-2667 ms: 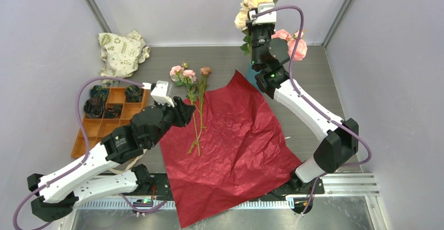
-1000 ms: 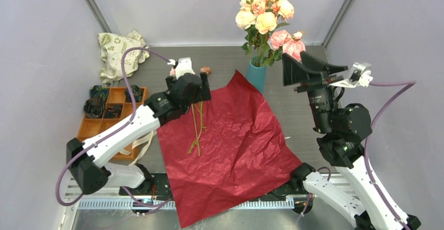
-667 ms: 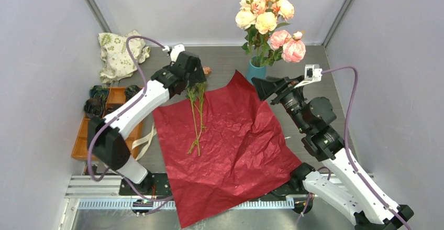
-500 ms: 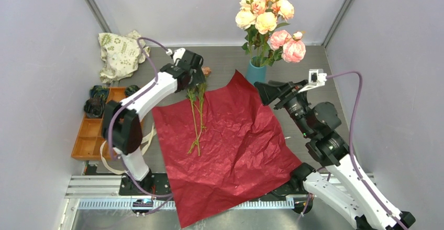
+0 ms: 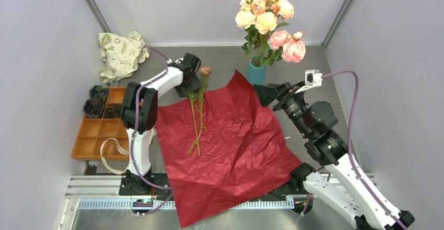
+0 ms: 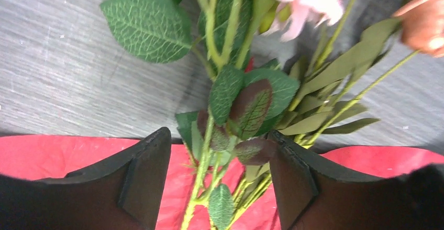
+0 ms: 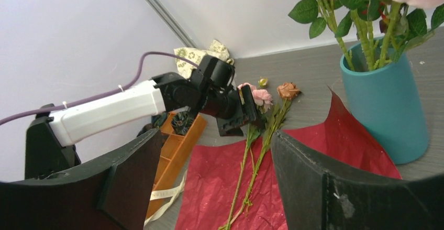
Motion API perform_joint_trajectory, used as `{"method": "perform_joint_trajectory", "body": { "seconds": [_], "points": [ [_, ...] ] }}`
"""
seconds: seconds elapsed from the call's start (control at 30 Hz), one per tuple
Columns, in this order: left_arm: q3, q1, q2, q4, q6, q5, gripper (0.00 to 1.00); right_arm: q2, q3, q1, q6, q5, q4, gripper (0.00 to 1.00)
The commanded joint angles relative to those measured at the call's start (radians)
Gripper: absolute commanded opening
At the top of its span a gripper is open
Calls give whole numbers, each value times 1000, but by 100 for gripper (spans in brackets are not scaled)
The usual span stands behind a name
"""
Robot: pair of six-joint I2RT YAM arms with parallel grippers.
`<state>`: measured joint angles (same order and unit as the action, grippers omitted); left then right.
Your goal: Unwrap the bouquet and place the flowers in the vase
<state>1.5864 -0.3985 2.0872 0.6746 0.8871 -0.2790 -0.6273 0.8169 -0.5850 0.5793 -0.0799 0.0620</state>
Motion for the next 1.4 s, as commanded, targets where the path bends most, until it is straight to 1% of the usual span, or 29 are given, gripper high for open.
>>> {"method": "perform_joint_trajectory", "body": {
  "seconds": [0.0,0.07,0.17,0.2,0.3,0.43,0.47,0.5,0.57,0.6,0.73,0.83,1.0,1.13,1.27,1.37],
  "points": [
    [83,18,8,-1,6,18,64,-11,-4,-2,13,15,-36,81],
    [110,29,31,5,2,29,57,-17,-7,-2,14,17,-40,81],
    [143,40,74,10,-6,48,43,-25,-12,-2,13,16,-39,81],
    [152,42,90,13,-8,54,40,-28,-14,-2,14,16,-39,81],
    [169,50,127,26,-5,69,37,-26,-22,-2,16,13,-38,81],
    [162,54,143,26,5,69,36,-26,-28,-2,15,7,-37,81],
    [159,55,145,22,6,69,33,-26,-29,-2,16,5,-37,81],
    [159,57,145,20,6,69,27,-26,-32,-2,16,5,-37,81],
    [159,61,145,17,4,70,4,-25,-37,-1,17,1,-37,81],
    [158,63,142,16,4,70,0,-25,-40,-2,18,0,-37,81],
    [151,66,99,-6,-17,74,0,-25,-53,-2,19,-5,-37,81],
    [133,66,34,-39,-48,85,0,-30,-60,-1,21,-5,-37,81],
    [94,65,-112,-59,-108,92,0,-47,-58,-2,27,12,-41,81],
    [22,64,-266,-102,-180,139,0,-65,-63,-2,33,28,-53,81],
    [-65,64,-425,-172,-260,254,0,-112,-57,-2,47,64,-70,81],
    [-157,64,-552,-274,-303,432,0,-157,-53,-1,84,163,-123,82]
  ]
}}
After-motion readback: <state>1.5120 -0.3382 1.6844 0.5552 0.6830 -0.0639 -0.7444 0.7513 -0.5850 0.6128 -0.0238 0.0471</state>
